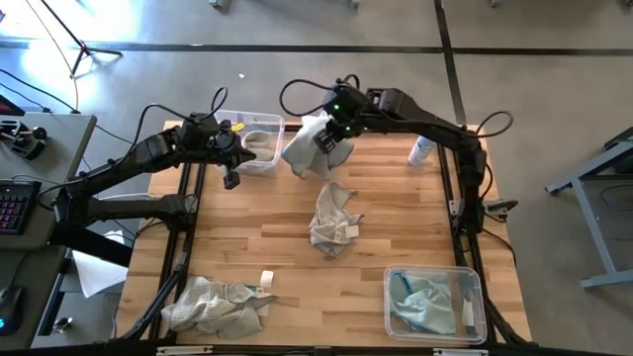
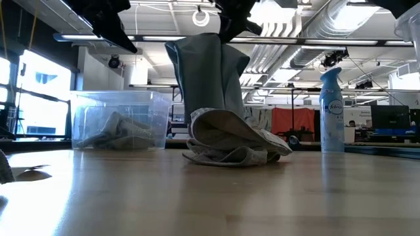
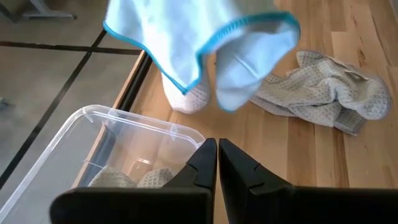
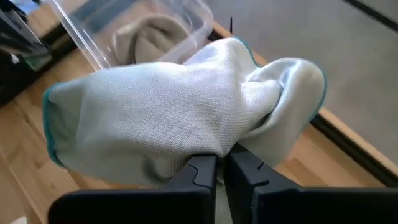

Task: Sort microfiber towel by color & place in baskets
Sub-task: Put the top blue microfiber towel into the bottom transparent bin

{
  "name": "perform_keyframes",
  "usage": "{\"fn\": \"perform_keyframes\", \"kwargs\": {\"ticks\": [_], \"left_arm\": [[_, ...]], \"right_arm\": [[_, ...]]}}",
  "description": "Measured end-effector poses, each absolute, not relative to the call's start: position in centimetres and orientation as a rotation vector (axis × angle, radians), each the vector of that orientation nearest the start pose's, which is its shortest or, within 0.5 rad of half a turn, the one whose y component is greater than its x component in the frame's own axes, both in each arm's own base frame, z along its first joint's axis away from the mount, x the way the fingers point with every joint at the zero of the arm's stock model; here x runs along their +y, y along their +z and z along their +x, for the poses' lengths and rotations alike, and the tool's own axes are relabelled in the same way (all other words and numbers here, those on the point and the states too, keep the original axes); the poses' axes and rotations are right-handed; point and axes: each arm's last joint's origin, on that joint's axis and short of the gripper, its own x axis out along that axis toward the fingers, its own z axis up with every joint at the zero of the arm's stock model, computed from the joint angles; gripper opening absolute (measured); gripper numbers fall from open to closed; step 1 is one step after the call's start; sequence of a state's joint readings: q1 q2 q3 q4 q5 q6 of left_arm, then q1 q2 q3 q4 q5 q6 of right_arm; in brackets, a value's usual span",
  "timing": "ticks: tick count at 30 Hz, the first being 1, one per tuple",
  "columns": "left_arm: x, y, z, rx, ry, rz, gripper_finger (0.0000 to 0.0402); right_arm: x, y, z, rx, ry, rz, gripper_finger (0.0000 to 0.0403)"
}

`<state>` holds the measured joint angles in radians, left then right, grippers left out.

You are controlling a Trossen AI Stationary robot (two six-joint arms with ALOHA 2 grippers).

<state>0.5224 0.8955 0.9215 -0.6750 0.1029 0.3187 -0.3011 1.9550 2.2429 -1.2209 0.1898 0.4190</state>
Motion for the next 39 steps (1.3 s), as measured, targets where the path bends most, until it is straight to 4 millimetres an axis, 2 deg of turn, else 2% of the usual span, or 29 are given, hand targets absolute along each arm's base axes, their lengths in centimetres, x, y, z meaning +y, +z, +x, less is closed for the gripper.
{"fn": "perform_keyframes", "kwargs": {"ticks": [8,13,22,29,39], "left_arm": [[8.5,31.8,15.3,0.677,0.303,0.103,0.0003],[8.5,31.8,15.3,0.677,0.303,0.102,0.0003],[8.5,31.8,15.3,0.677,0.303,0.101,0.0003],[8.5,31.8,15.3,0.678,0.303,0.101,0.0003],[8.5,31.7,15.3,0.678,0.303,0.101,0.0003]], "right_arm": [[-12.6,37.0,39.2,0.927,-0.650,0.435,0.0079],[-12.9,34.4,40.5,1.020,-0.654,0.433,0.0105],[-13.1,29.2,41.9,1.261,-0.675,0.433,0.0110],[-13.5,24.9,43.9,1.346,-0.615,0.416,0.0110],[-13.7,21.4,45.3,1.408,-0.567,0.377,0.0108]]}}
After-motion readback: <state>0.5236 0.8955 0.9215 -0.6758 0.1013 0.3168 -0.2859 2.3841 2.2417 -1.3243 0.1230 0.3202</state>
